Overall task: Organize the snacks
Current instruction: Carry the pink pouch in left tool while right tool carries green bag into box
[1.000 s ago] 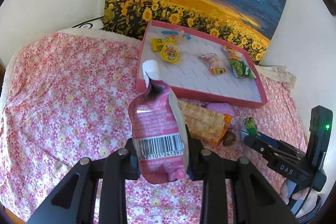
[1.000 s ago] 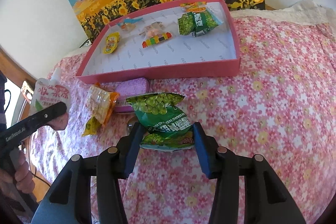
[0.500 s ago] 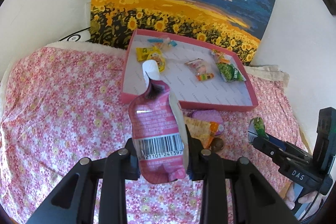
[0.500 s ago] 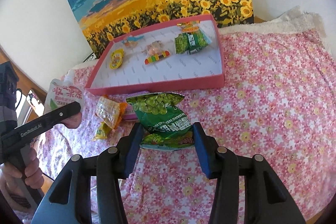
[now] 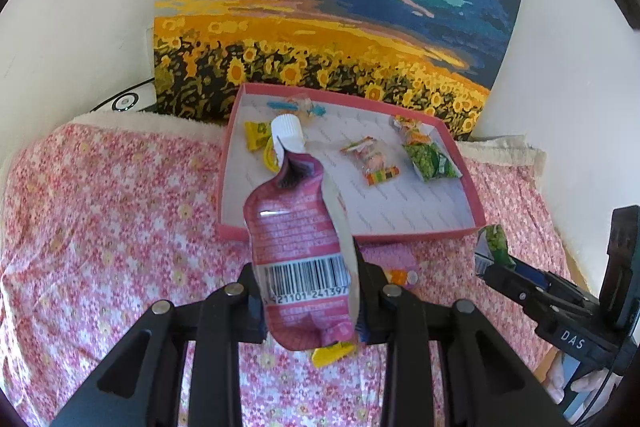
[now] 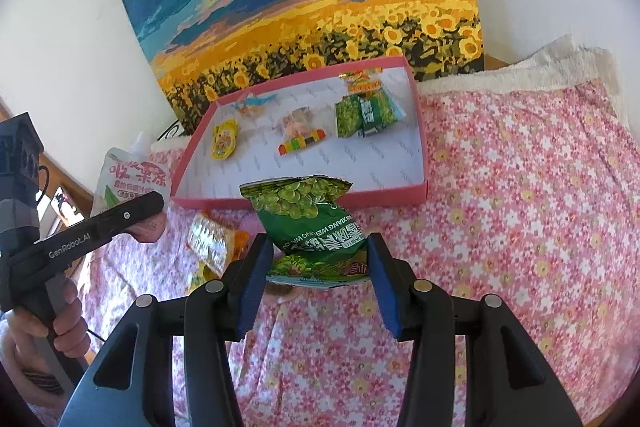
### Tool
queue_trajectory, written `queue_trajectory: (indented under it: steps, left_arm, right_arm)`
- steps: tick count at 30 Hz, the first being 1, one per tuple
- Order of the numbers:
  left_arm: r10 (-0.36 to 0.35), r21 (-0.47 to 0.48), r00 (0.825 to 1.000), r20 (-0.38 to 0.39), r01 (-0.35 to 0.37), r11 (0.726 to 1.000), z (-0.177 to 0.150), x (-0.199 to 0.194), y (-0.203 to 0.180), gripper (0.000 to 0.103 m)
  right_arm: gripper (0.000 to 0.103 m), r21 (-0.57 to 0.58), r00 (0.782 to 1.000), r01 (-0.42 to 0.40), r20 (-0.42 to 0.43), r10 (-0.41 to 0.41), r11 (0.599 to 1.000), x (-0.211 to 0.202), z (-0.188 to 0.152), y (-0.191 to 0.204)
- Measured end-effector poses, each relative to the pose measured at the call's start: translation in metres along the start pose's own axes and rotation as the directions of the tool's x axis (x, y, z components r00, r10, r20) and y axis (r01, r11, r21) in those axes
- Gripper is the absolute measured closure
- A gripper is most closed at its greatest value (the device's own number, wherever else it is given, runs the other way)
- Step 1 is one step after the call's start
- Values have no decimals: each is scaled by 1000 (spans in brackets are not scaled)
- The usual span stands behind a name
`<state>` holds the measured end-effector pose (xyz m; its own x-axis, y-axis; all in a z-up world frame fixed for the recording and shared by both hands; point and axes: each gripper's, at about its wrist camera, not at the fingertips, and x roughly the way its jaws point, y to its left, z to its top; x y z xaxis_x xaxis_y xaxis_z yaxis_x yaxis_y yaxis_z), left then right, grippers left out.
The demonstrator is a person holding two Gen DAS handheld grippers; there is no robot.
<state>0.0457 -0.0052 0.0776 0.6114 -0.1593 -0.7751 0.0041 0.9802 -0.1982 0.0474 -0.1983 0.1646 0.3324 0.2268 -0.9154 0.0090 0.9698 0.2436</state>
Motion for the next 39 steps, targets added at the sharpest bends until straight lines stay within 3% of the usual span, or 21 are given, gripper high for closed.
queue_trajectory:
  steps: [8, 18, 30, 39]
  left_arm:
    - [-25, -17, 1000, -18, 24, 1000, 19, 13, 0, 72]
    - [-34, -21, 998, -50, 33, 999, 40, 43, 5, 72]
    - [-39, -41, 992, -118, 34, 999, 39, 83, 19, 72]
    - [-44, -59, 992, -117, 37, 998, 45, 100, 22, 72]
  right_arm:
    - [54, -9, 999, 26, 26, -26, 1000, 7, 24, -1]
    - [54, -7, 998, 59, -2, -59, 998, 33, 46, -10]
    - [54, -7, 995, 89, -44, -89, 996, 68, 60, -27]
    - [54, -17, 992, 96, -75, -97, 995, 91, 63, -31]
